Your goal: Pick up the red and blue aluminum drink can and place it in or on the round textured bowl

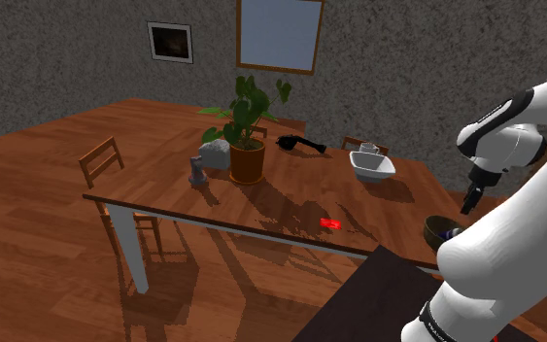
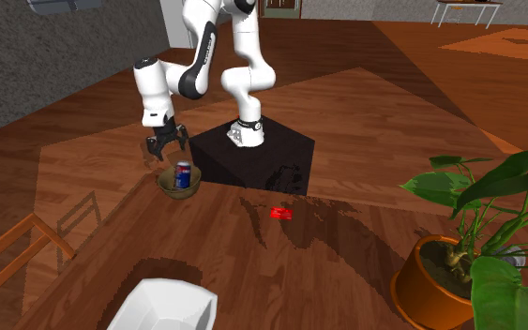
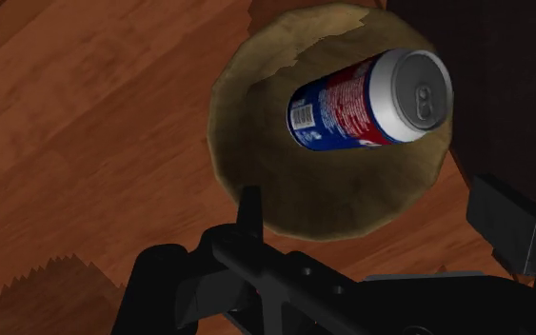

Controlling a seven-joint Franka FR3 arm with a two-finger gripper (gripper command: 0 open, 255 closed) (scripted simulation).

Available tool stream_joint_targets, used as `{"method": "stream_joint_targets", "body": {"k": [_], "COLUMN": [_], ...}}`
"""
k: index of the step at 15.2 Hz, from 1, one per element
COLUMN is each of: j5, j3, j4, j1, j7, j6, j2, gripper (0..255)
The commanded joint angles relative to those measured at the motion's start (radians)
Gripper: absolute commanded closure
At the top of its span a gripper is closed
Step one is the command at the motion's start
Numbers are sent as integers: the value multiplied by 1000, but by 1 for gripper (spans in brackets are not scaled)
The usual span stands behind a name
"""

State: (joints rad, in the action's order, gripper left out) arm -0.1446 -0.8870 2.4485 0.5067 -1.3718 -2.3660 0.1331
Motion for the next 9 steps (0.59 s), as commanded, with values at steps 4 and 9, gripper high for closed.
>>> {"method": "stream_joint_targets", "body": {"k": [4, 9], "j5": [-68, -68], "j3": [36, 36], "j4": [-31, -31], "j1": [21, 21], "j7": [56, 56], "j6": [98, 98], "j2": [83, 83], "gripper": [0, 0]}}
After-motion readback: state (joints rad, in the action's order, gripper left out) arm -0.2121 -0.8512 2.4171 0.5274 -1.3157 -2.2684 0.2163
